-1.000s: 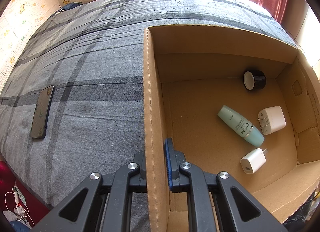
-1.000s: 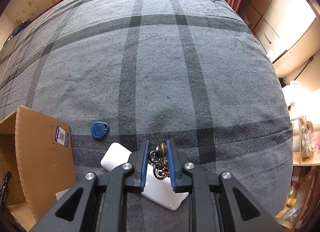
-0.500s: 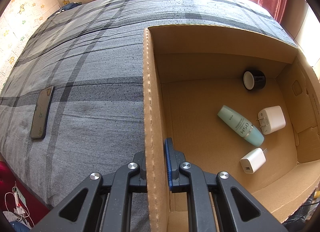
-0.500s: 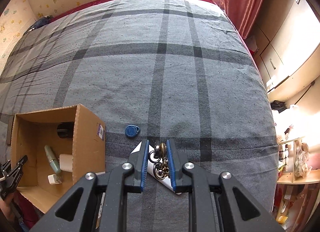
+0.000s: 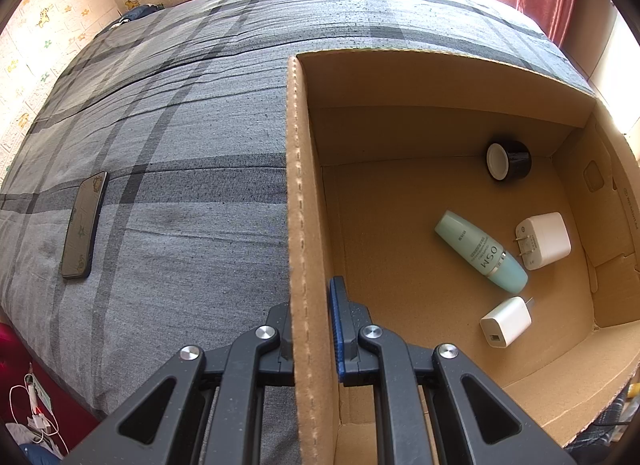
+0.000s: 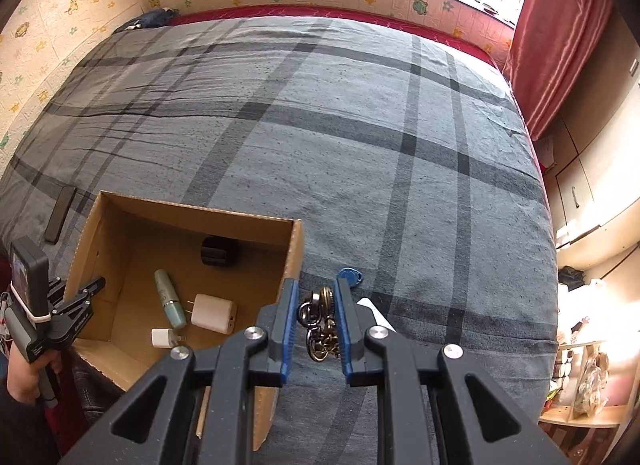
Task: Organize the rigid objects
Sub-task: 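Carry the keys over the box with the right gripper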
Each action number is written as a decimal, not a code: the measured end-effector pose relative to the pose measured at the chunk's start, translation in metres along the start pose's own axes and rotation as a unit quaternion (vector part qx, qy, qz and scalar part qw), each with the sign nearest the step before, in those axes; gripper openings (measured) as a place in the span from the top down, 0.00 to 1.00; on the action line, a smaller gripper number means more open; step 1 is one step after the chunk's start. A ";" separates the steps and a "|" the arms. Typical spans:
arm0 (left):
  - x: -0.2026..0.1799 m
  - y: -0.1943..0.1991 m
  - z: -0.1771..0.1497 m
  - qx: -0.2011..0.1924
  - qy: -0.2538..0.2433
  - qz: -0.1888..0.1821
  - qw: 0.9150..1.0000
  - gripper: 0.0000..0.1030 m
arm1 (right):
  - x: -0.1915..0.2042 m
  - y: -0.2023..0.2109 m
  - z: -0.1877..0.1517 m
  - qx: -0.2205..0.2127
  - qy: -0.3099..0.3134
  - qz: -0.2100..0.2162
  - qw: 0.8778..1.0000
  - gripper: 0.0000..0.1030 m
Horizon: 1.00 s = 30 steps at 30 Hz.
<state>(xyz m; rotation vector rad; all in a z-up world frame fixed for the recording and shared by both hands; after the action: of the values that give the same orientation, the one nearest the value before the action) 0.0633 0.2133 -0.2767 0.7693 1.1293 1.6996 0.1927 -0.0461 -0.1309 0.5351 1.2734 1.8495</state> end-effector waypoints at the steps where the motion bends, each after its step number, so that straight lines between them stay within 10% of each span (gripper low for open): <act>1: 0.000 0.000 0.000 0.000 0.000 0.000 1.000 0.88 | 0.007 0.001 0.002 -0.002 0.006 0.004 1.000 0.83; 30: 0.000 0.001 0.000 0.000 -0.002 0.001 1.000 0.88 | 0.151 -0.075 0.001 0.050 0.080 0.078 0.992 0.88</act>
<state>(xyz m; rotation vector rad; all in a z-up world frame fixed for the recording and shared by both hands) 0.0633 0.2131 -0.2761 0.7731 1.1258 1.6995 0.1340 0.0891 -0.2137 0.5626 1.4730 1.9994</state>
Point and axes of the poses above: each gripper's, at about its wrist camera, not at the fingertips, and y roughly against the way its jaws point, x to its left, z to its top, the point moved 9 cm from there along -y, roughly the way its jaws point, and after that the axes turned 9 degrees about y, right-handed, at the moved point
